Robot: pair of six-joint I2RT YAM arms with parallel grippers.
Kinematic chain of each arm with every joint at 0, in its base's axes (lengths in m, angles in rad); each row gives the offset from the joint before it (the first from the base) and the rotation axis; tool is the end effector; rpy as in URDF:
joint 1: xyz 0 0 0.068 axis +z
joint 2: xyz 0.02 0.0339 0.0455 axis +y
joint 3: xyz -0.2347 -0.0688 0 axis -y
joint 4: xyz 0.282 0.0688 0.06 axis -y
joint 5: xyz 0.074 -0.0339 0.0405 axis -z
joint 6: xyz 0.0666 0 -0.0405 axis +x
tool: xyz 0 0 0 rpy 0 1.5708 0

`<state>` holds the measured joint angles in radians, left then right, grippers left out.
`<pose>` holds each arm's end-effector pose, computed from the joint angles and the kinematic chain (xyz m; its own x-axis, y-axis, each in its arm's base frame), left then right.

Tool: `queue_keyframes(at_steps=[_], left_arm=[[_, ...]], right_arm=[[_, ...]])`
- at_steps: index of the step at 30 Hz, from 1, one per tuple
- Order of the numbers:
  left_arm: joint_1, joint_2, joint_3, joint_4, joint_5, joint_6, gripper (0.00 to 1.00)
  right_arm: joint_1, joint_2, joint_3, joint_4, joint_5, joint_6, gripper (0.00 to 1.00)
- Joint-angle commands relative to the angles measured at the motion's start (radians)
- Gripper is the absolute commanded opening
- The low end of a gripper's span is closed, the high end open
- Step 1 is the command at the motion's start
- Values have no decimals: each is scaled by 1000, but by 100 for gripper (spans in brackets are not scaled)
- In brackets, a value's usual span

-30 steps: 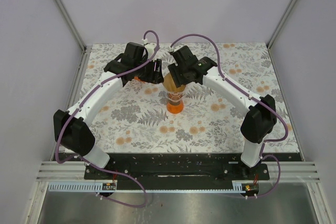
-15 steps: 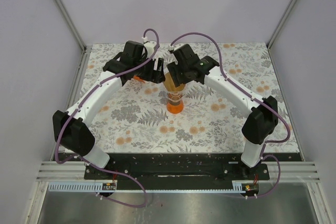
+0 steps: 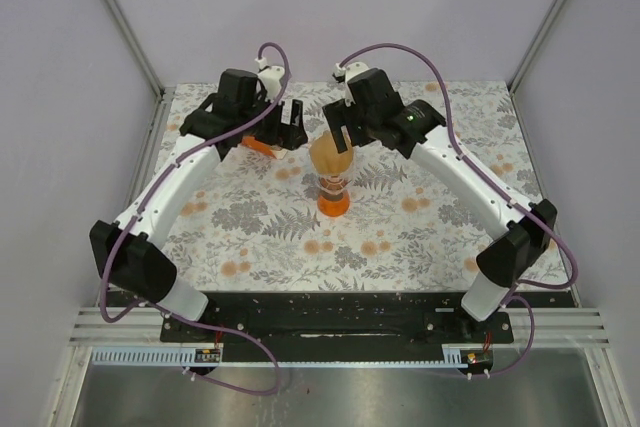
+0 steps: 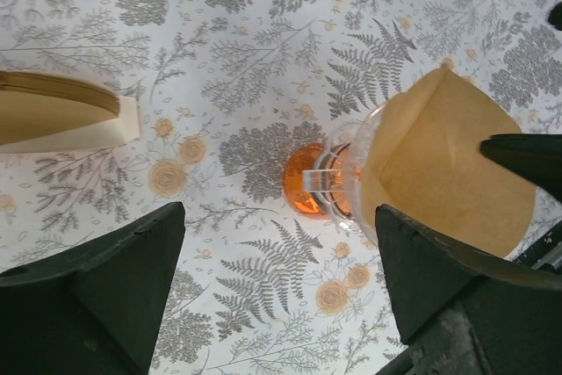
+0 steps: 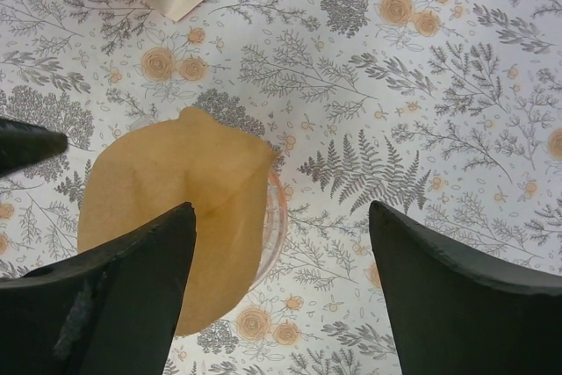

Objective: Place the coffee filter in the dripper

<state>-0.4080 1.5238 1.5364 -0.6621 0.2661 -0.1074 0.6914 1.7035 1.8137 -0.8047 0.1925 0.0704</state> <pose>0.3605 -0.1749 0.3279 -0.6136 0.1526 -0.7747 0.5122 0.8236 -0.2435 0.3408 0.2655 0.3476 -0.5279 -0.3473 -0.7751 -0.4766 0.8765 -0.0681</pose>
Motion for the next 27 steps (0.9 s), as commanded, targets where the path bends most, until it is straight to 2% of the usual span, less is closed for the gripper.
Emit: queue_keyframes(at_steps=[1,6,11,16,19,22,27], left_arm=[[67,-63,45,18,12,25,94],[179,-128,-47,90,-16,35,94],[265,-221,-235,263,-108,58,95],[346,-303,-448,438,-154,92,99],[441,-324,-525,502,-124,74,99],[532,-336,-614,577,-68,48,99],[545,-373,-806,760,-136,101,99]], right_arm=[[-29,-70,38,27,15,-17,88],[-108,-165,-55,79,47,-3,94],[-281,-278,-220,195,-44,58,97],[-398,-346,-373,280,27,92,99],[-467,-360,-453,320,15,126,99],[-501,-369,-566,403,25,146,100],[-515,-398,-749,593,62,137,100]])
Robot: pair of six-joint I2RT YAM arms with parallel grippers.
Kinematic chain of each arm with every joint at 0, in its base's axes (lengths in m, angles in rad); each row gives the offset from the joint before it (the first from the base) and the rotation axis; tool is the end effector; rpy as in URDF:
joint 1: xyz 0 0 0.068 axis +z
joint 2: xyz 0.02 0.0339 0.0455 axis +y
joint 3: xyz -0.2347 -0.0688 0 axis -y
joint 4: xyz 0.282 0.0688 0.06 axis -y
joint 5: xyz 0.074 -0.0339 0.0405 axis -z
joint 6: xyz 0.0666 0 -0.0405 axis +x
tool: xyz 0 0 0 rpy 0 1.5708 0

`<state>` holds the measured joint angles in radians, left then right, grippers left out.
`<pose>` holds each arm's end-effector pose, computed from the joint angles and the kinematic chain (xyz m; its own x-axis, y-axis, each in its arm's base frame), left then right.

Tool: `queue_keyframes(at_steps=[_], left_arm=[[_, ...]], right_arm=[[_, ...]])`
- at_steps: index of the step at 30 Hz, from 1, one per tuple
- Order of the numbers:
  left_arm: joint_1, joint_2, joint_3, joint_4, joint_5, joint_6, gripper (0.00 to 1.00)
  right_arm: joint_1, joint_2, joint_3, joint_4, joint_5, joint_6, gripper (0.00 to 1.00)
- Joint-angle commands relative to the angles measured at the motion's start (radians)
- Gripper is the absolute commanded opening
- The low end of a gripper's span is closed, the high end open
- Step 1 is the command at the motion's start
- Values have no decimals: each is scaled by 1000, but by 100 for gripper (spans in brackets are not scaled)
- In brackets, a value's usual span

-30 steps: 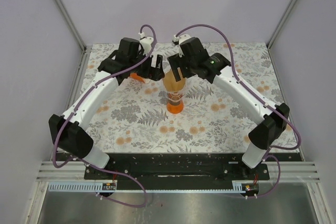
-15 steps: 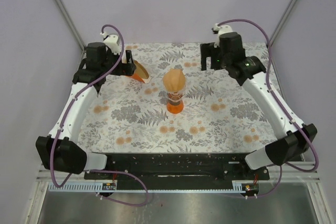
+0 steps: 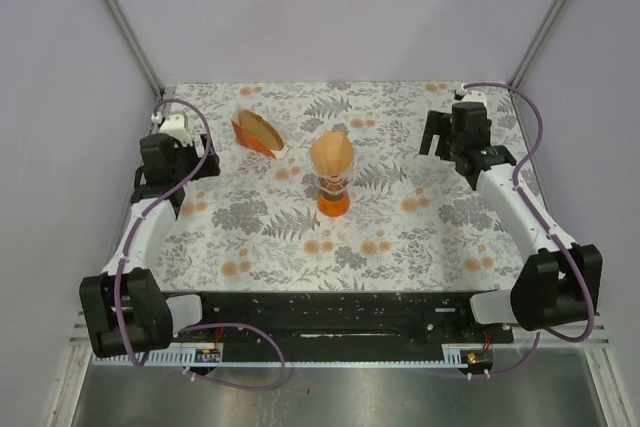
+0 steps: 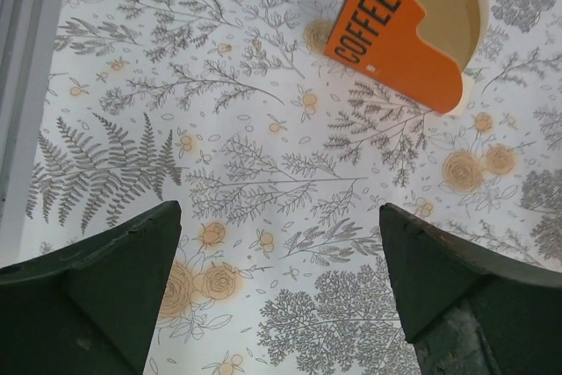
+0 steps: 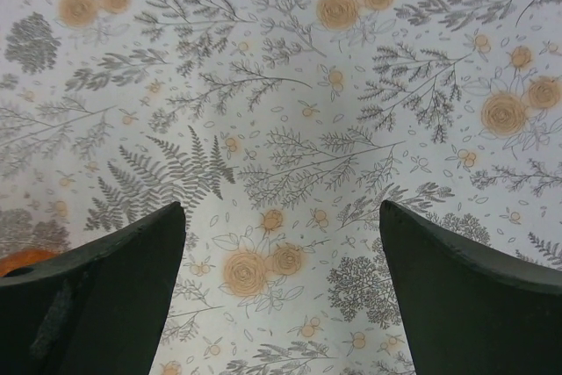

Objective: Place the coffee filter in the dripper

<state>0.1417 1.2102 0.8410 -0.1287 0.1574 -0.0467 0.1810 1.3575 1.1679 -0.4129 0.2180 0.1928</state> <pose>0.3427 0.0383 0.2205 -0.4721 -0.1139 -0.8741 -0.0252 0.9930 -0.1158 0.3696 0.0530 0.2699 -0.5472 0.0900 -0.8321 0.1064 0.9936 0.0376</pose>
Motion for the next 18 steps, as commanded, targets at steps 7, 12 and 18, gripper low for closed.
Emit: queue_keyframes(at_steps=[7,12,18], left_arm=[[-5,-69,-266,389,-33,54,99],[-5,-55,-332,463,-29,8,99],[-5,-49,-382,564,-61,-15,99]], right_arm=[[-9,-28,-256,376,47,0,100],[-11,-49,-375,543,61,-16,100],[-12,-57,-476,671,63,-52,99]])
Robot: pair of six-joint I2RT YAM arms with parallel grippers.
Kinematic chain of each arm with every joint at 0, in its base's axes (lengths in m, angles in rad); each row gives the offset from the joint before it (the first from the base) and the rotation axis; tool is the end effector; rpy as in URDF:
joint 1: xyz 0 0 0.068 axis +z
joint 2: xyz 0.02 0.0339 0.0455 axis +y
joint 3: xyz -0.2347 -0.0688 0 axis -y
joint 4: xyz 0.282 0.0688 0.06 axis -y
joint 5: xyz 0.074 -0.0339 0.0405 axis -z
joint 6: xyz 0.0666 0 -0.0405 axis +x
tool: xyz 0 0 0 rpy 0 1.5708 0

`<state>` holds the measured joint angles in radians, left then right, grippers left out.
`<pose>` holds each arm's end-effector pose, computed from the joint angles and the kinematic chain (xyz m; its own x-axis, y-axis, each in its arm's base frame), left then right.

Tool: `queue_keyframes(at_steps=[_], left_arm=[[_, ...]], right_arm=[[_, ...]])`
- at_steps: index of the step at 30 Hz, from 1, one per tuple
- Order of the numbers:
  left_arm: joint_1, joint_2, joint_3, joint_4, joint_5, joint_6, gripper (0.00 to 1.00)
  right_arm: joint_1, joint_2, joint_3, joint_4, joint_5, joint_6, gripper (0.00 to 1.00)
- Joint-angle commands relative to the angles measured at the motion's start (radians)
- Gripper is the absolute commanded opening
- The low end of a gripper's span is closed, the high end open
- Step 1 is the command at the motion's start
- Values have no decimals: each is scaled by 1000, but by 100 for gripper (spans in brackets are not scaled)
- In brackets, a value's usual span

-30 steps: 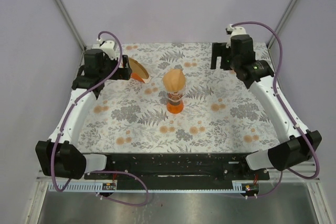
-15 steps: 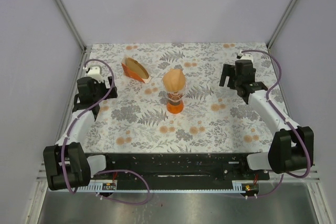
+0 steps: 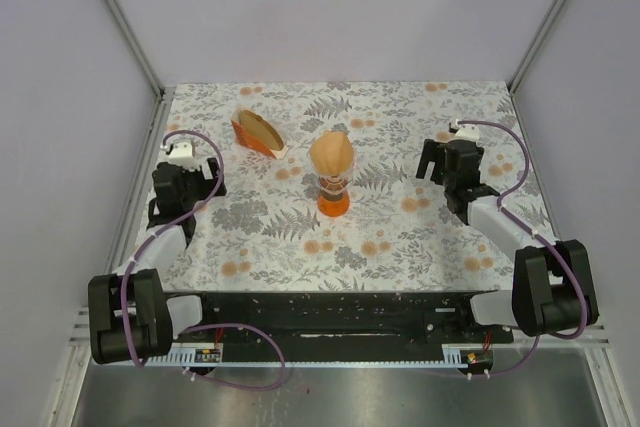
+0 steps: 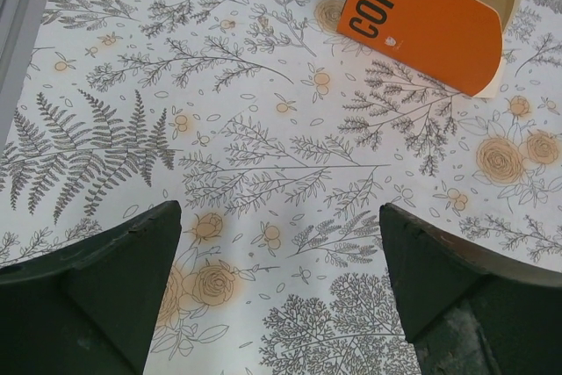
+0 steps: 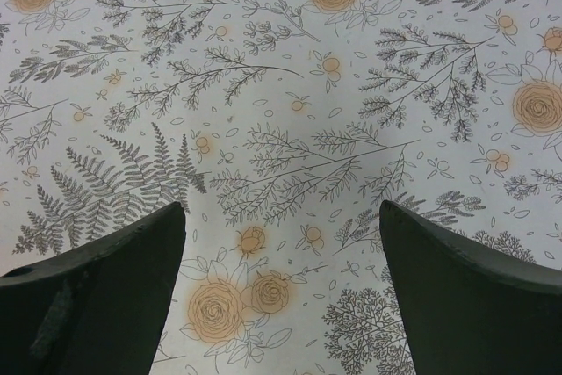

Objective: Place the coffee filter in the dripper

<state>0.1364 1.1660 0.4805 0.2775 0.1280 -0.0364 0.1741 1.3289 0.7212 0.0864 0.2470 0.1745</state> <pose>0.3107 0.0341 0.1416 -0.3921 -0.0903 -0.9155 -0.0331 0.9959 -0.0840 0.3473 0.0445 0.1606 -0.4759 0.0872 -0.8751 0.1254 0.9916 0.0306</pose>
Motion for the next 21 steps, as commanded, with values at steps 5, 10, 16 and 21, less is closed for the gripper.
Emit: queue_keyframes(at_steps=[5,10,16,21], left_arm=[[0,3,-66,242,-21,-30,99],[0,20,-82,275,-39,-26,99],[0,50,-77,287,-33,-5,99],[0,52,-83,313,-21,-13,99]], right_arm=[[-4,-5,-58,223,25,-44,99],[-5,-2,-71,263,17,-58,99],[-5,-4,-91,326,25,-90,99],[-5,9,-101,357,44,-118,99]])
